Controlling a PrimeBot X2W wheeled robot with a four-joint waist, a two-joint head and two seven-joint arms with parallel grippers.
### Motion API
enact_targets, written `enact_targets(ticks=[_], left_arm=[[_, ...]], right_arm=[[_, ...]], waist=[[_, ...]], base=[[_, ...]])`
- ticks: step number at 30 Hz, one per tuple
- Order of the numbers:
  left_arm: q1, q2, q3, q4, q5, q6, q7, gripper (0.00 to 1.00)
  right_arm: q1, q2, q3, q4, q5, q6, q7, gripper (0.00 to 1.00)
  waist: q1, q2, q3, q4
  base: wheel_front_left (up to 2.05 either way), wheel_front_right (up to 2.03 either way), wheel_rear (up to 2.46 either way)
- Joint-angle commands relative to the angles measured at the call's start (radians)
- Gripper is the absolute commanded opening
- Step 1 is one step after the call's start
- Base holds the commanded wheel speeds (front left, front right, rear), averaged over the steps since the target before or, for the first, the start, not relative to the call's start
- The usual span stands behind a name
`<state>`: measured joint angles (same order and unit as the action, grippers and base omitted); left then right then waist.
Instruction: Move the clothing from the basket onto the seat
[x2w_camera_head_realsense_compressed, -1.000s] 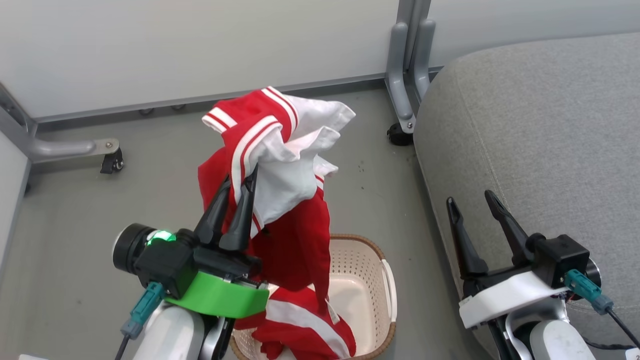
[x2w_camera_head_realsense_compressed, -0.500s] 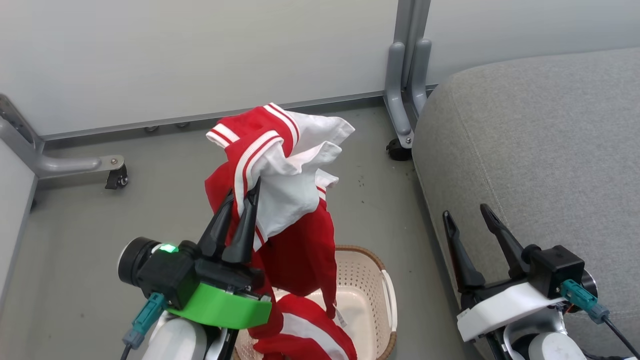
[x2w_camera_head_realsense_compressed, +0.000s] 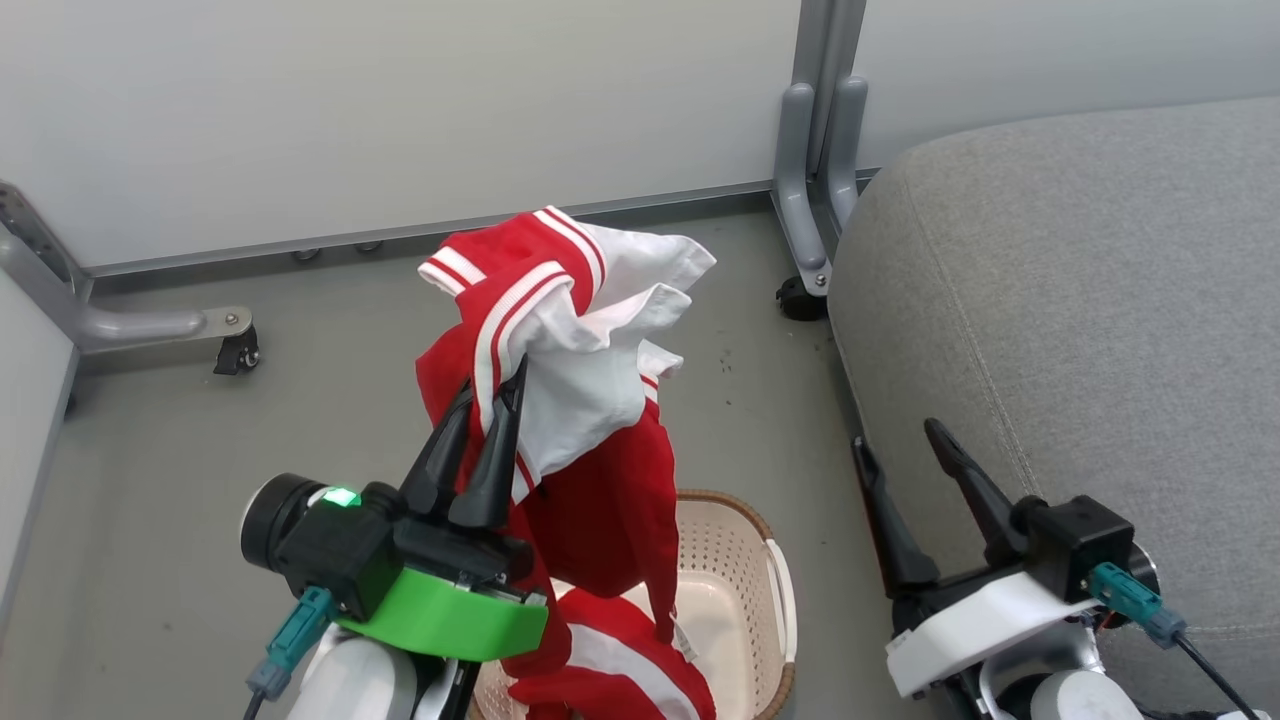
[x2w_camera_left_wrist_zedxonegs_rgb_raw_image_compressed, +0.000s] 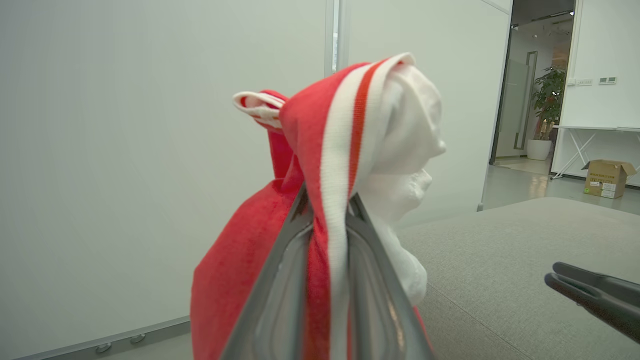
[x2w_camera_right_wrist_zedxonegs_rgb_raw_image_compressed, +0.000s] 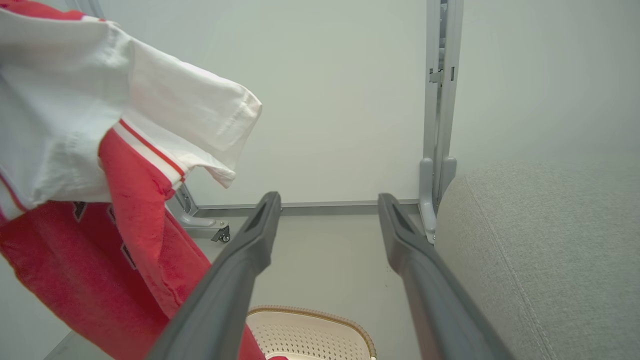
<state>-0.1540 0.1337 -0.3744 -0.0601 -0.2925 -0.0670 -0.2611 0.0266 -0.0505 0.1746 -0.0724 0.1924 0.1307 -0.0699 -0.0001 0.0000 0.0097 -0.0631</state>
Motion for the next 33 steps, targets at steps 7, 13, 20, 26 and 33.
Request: enact_targets(ticks=[7,13,20,26,33], left_arm=[[-0.016,0.001,-0.005,-0.011,-0.001,0.005,-0.002,0.00],[-0.028,-0.005,-0.016,-0.011,0.000,0.003,-0.003,0.00],[-0.039,-0.010,-0.035,-0.014,0.001,-0.004,-0.004,0.00],[-0.047,-0.013,-0.050,-0.017,-0.002,-0.009,-0.004,0.00],[-0.050,-0.014,-0.060,-0.013,-0.005,-0.013,-0.004,0.00]], right_arm=[[-0.073,-0.031,0.157,0.004,0.063,0.000,0.025,1.00],[-0.168,-0.052,0.315,0.047,0.125,0.000,0.028,1.00],[-0.300,-0.046,0.421,0.194,0.156,0.000,0.003,1.00],[-0.407,-0.029,0.479,0.350,0.188,0.000,-0.041,1.00],[-0.520,-0.008,0.553,0.500,0.237,0.000,-0.074,1.00]], waist=[[0.0001,0.0000,0.012,0.011],[0.0001,0.0000,0.020,0.027],[0.0001,0.0000,0.026,0.046],[0.0001,0.0000,0.031,0.058],[0.0001,0.0000,0.038,0.058]], base=[[0.00,0.00,0.00],[0.00,0.00,0.00],[0.00,0.00,0.00],[0.00,0.00,0.00],[0.00,0.00,0.00]])
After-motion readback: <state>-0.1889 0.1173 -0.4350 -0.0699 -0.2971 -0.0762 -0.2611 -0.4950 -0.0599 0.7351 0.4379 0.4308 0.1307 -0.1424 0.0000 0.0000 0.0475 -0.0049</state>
